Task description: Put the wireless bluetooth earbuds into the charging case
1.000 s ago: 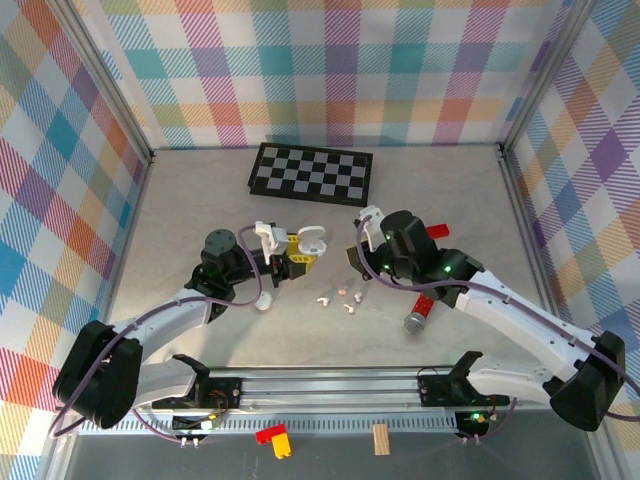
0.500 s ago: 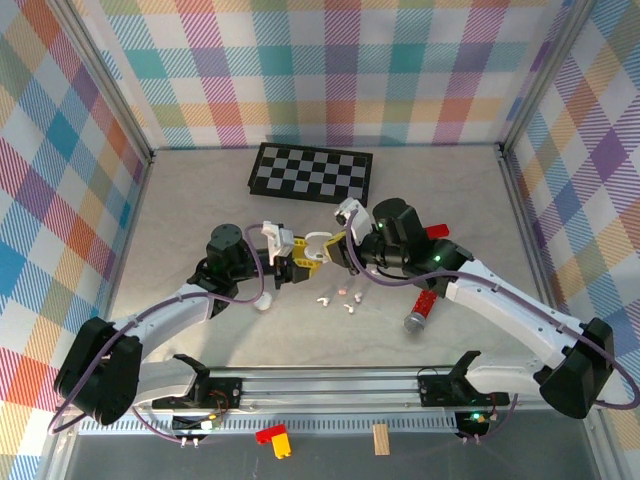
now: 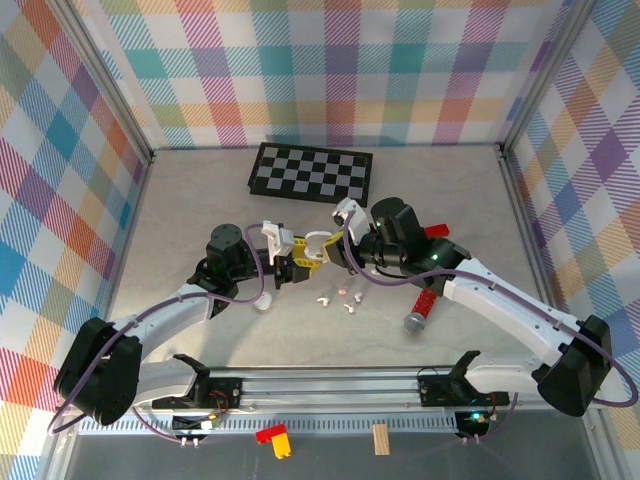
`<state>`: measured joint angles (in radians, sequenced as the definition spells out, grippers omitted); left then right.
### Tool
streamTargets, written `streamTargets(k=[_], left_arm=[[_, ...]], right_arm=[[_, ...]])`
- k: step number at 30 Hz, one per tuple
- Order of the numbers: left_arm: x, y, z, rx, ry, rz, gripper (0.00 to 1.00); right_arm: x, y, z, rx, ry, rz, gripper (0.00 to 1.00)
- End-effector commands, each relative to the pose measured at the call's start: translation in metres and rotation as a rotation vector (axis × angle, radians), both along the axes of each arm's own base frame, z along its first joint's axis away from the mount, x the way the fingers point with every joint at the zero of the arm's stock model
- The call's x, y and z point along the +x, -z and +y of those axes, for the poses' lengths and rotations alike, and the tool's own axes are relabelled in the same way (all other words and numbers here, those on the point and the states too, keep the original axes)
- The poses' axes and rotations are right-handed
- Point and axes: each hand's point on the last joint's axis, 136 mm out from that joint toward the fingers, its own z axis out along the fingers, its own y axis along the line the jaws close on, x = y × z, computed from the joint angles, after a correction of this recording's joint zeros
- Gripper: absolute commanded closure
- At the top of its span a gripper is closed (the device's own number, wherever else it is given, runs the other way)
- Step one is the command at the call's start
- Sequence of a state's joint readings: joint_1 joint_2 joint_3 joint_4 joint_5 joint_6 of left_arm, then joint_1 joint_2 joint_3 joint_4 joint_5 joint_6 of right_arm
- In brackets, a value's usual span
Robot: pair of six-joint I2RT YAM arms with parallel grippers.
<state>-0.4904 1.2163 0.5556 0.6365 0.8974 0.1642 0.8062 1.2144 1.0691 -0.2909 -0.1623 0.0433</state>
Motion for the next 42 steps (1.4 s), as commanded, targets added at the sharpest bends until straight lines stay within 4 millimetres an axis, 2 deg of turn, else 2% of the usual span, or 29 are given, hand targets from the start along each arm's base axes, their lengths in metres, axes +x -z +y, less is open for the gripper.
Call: streamTargets(k=[1,17,25,31,35,39,42], left_arm=[[-0.004,-0.027,-0.003,-0.057,0.024,-0.074,0.72],[-0.002,-0.029,-0.002,-0.067,0.016,-0.078,0.72],[0.0,-0.028,-0.004,-0.069,0.019,-0.075,0.72],[0.002,-0.028,-0.004,-0.07,0.016,-0.076,0.71],[0.006,-0.025,-0.003,-0.071,0.004,-0.075,0.72],[0.013,-0.025,0.004,-0.085,-0.031,-0.079,0.72],[0.017,-0.025,0.012,-0.097,-0.065,-0.071,0.72]], right_arm=[[-0.005,0.005,0.0,-0.014,-0.03,-0.006,0.84],[-0.003,0.015,-0.006,-0.083,-0.032,-0.033,0.82],[-0.01,0.003,0.0,-0.021,-0.066,-0.022,0.65],[-0.012,-0.009,-0.001,0.048,-0.04,-0.015,0.59],[-0.01,-0.015,-0.011,0.071,0.012,-0.022,0.48],[-0.009,-0.022,-0.034,0.152,0.087,-0.035,0.37],[-0.008,-0.011,-0.056,0.172,0.153,0.017,0.28]])
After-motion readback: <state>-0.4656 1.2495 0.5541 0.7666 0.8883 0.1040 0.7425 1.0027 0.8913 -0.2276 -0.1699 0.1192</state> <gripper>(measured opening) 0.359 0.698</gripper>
